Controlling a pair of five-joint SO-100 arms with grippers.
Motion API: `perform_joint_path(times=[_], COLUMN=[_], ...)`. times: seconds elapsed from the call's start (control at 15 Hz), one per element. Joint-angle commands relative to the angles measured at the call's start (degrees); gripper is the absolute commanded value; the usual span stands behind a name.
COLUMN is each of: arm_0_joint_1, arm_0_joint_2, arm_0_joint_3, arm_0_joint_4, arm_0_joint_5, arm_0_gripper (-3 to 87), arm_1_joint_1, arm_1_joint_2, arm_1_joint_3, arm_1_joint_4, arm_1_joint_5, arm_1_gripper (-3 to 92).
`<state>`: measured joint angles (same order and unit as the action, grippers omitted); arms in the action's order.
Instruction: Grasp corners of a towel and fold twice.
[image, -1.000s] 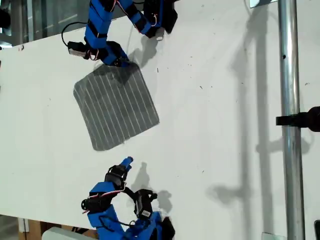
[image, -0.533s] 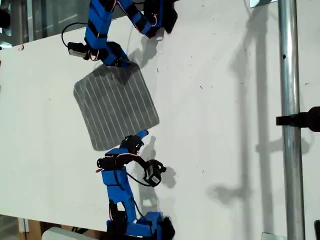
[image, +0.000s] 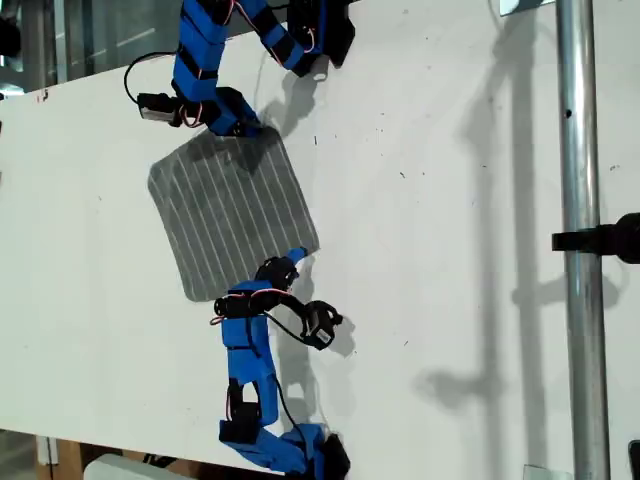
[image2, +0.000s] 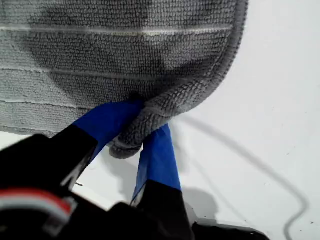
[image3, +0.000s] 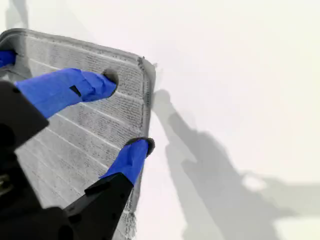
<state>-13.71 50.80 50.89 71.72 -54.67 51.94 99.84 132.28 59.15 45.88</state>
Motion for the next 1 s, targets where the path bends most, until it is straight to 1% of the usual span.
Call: perform_joint_path(times=[0.0, 0.07, 0.13, 0.2, 0.33, 0.4, 0.47, 0.6, 0.67, 0.73, 0.8, 0.93], arm_0_joint_1=[0.1, 0.5, 0.7, 0.4, 0.2, 0.2, -0.3, -0.7, -0.9, -0.9, -0.9, 0.0], arm_0_joint_2=[0.7, -0.2, -1.5, -2.9, -5.3, -5.5, -6.5, -6.6, -6.6, -6.6, -6.7, -6.2], arm_0_joint_3=[-2.4, -2.5, -3.3, -3.3, -4.1, -4.2, -4.5, -4.7, -4.4, -4.4, -4.4, -4.2], arm_0_joint_4=[-4.9, -8.2, -10.0, -11.2, -13.5, -13.5, -12.5, -6.3, -3.7, -2.4, -2.5, -5.1], arm_0_joint_5=[-2.1, -1.8, -2.8, -4.6, -4.7, -5.4, -7.8, -10.4, -11.7, -11.5, -11.8, -10.5], arm_0_gripper=[20.3, 20.0, 19.7, 19.8, 18.1, 16.2, 14.2, 9.4, 8.6, 8.1, 8.6, 14.0], arm_1_joint_1=[-1.1, -1.3, -1.3, -1.3, -1.1, -1.1, -1.1, -0.9, -0.9, -0.9, -0.9, -1.6], arm_1_joint_2=[2.1, 1.8, 1.8, 1.8, 1.6, 1.6, 1.5, 1.5, 1.5, 1.5, 1.5, 1.7], arm_1_joint_3=[-0.7, -0.9, -0.9, -0.9, -1.1, -1.1, -1.1, -1.1, -1.1, -1.1, -1.1, -1.1], arm_1_joint_4=[-0.4, -0.5, -0.5, -0.5, -0.5, -0.5, -0.6, -0.7, -0.7, -0.7, -0.7, -0.7], arm_1_joint_5=[0.6, 0.6, 0.6, 0.5, 0.4, 0.3, 0.3, 0.2, 0.2, 0.2, 0.2, 0.2], arm_1_gripper=[-0.2, -0.2, -0.2, -0.2, -0.2, -0.2, -0.2, -0.2, -0.2, -0.2, -0.2, -0.2])
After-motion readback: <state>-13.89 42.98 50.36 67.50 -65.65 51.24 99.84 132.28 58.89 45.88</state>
